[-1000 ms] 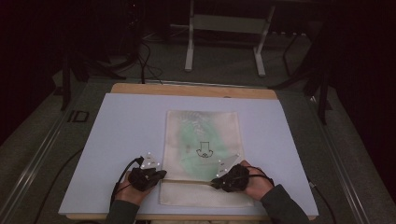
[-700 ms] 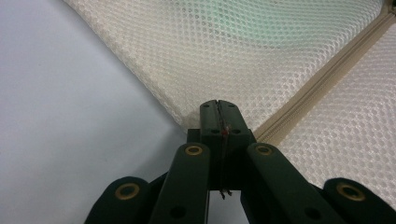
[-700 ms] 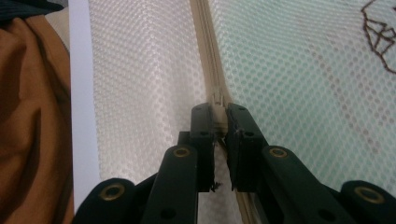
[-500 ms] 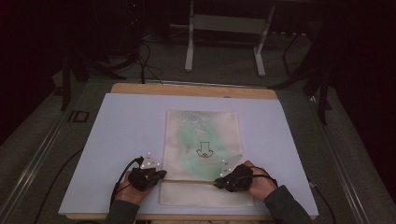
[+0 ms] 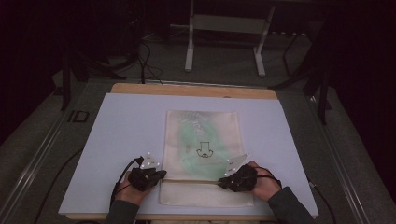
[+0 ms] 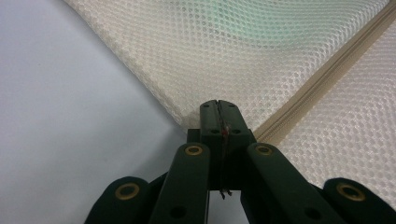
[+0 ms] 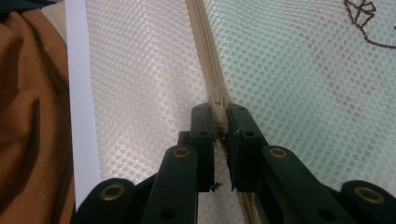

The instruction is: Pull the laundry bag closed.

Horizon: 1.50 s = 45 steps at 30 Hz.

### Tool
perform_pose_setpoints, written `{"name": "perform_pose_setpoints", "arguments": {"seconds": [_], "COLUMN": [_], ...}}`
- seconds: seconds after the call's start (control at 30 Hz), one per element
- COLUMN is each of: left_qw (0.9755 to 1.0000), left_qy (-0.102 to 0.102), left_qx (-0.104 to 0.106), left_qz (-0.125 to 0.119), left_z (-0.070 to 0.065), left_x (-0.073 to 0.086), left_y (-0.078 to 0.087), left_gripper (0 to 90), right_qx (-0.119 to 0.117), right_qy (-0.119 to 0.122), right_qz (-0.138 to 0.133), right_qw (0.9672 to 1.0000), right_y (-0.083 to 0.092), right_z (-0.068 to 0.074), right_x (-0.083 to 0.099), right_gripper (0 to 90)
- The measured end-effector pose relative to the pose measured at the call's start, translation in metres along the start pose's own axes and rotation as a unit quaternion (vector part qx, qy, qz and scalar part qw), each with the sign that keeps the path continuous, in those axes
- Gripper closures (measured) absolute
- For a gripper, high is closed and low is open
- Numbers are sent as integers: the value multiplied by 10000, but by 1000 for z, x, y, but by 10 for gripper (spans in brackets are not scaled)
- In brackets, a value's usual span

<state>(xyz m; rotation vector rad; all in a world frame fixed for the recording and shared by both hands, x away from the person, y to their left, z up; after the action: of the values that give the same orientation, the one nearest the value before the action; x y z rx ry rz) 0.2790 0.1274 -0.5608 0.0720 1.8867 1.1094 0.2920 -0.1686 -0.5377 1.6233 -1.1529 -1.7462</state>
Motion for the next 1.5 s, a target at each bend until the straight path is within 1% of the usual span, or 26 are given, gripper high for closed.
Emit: {"name": "perform_pose_setpoints", "arguments": {"seconds": [0.53, 0.57, 0.63, 0.77, 1.17, 1.3, 1.43, 1.5], "left_qw": [10000, 10000, 10000, 10000, 10000, 10000, 10000, 10000], "left_qy": [-4, -4, -4, -5, 2, 1, 0, 3], "left_qx": [-6, -4, -5, -5, -5, -6, -13, -10], "left_qz": [3, 2, 2, 7, 4, 5, 11, 4], "left_z": [0, 0, 0, 0, 0, 0, 0, 0], "left_x": [0, 0, 0, 0, 0, 0, 0, 0], "left_y": [0, 0, 0, 0, 0, 0, 0, 0], "left_gripper": [894, 894, 894, 894, 894, 894, 894, 894], "right_qx": [72, 64, 91, 85, 109, 105, 118, 140], "right_qy": [-96, -97, -114, -161, -161, -244, -276, -273], "right_qz": [17, -20, 17, -21, -22, -34, -77, -44], "right_qw": [9999, 9999, 9999, 9998, 9998, 9996, 9995, 9995], "right_y": [7, 8, 9, 11, 11, 13, 15, 15], "right_z": [-3, -3, -4, -5, -5, -6, -6, -7], "right_x": [10, 10, 11, 14, 16, 22, 25, 26], "right_gripper": [825, 825, 825, 825, 825, 825, 825, 825]}}
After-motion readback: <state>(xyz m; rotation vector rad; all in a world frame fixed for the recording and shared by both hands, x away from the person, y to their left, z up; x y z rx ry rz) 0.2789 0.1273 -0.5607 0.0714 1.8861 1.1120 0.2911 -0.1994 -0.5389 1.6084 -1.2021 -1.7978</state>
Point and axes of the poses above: each handheld gripper's, and its own axes: y roughly backward along the jaws, x roughly out of its underside, z roughly to its left, the point moved 4 cm from there along -y, roughly forward along the jaws, and after that the axes turned 6 degrees about x, right-handed, at the moved point
